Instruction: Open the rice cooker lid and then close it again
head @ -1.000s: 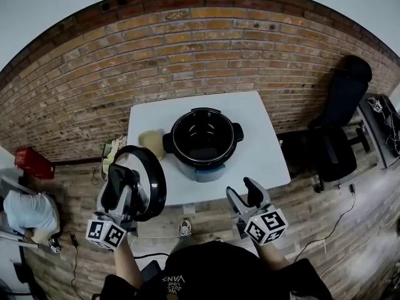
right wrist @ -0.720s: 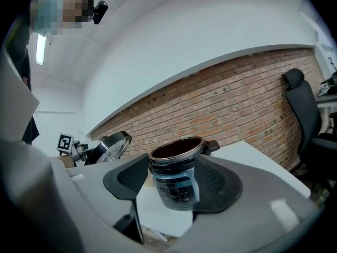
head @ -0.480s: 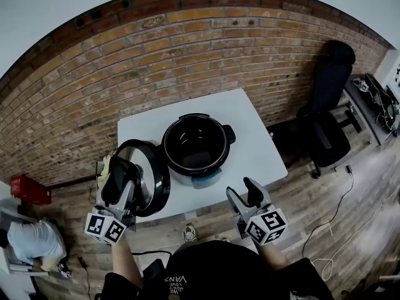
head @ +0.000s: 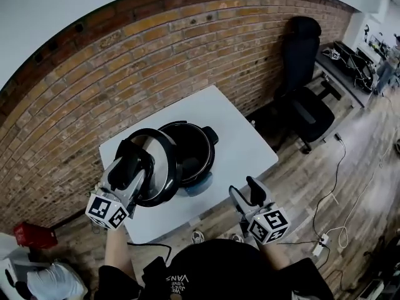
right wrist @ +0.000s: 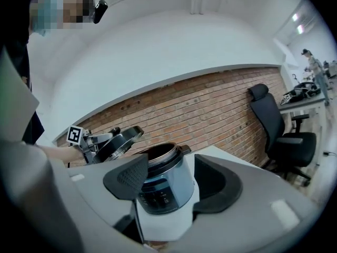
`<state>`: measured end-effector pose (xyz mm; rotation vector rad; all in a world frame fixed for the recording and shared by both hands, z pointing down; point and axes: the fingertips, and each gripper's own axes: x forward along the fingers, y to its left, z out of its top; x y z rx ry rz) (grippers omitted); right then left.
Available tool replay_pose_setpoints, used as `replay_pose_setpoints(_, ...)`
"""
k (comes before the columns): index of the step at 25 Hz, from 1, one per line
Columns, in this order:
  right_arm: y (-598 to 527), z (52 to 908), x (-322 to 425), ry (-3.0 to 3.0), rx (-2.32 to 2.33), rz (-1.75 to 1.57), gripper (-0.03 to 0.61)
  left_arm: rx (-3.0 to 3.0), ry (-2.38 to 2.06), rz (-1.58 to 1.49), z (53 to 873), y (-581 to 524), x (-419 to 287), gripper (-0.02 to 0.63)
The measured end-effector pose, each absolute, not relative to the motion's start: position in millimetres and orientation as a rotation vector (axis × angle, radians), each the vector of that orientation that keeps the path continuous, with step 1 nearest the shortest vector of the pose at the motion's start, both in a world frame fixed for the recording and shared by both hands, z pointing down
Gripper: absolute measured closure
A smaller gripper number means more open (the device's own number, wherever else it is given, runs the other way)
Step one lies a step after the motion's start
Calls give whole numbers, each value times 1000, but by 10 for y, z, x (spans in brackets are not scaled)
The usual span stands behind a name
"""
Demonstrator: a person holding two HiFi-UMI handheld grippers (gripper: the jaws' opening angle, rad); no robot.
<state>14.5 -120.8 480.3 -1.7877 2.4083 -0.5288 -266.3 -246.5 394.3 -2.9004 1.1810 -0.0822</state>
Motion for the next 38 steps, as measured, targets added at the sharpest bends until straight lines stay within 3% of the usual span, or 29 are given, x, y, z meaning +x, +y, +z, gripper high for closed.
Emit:
replay_pose_setpoints(16,-886,4957,449,2103,-2078,-545,313,-2926,284,-511,4319,-2911,-1417,337)
replay_pose_setpoints(38,-876,4980,553,2073,-2134,-550,313,-2808,-223,-681,4634,-2841,-1131,337)
